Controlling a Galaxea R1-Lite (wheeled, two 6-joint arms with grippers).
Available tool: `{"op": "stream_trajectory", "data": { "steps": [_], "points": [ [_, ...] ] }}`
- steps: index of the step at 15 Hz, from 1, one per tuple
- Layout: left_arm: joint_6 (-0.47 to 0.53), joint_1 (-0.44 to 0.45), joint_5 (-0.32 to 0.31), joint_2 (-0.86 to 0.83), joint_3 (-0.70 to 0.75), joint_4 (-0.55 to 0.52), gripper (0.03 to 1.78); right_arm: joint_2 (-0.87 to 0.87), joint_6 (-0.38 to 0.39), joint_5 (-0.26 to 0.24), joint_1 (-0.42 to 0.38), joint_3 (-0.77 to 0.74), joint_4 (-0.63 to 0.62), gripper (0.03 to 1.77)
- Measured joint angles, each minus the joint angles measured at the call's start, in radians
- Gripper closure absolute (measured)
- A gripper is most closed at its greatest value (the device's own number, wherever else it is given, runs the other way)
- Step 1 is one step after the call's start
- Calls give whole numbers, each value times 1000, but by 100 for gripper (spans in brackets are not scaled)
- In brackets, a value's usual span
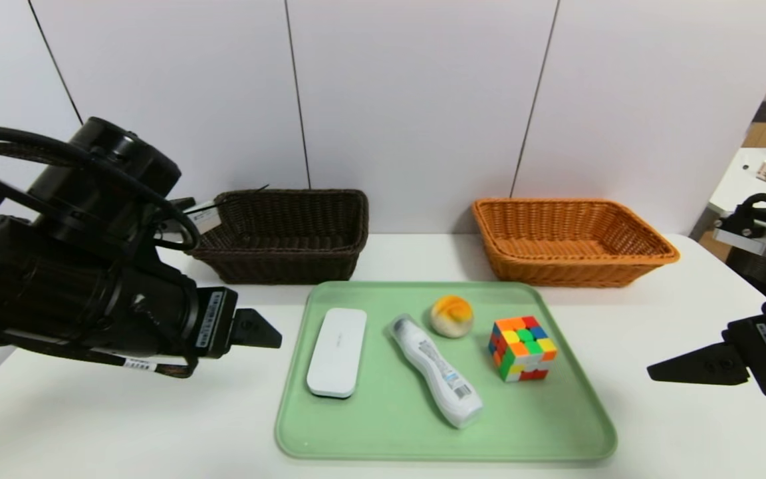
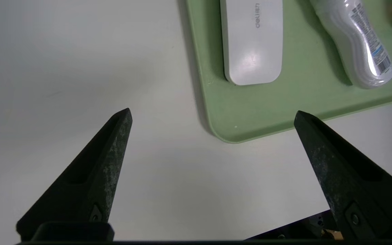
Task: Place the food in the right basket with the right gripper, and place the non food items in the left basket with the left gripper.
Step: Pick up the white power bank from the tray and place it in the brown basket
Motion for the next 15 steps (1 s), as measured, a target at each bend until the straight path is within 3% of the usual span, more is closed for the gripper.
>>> {"op": "stream_trajectory", "data": {
  "steps": [3,7,9,12,15],
  "points": [
    [-32,-43,2,44,-41,-3,12,12,-9,9,64,-1,-25,10],
    [-41,-69,2,82,-51,-65,12,4,-23,68,140,8,-100,10],
    [-54,-87,2,104,-66,-80,12,0,-68,87,156,11,-101,10],
    [-95,-116,10,153,-89,-86,12,-8,-115,166,163,13,-102,10],
    [-153,-150,36,205,-113,-87,12,-11,-121,169,164,13,-103,10]
  ]
}}
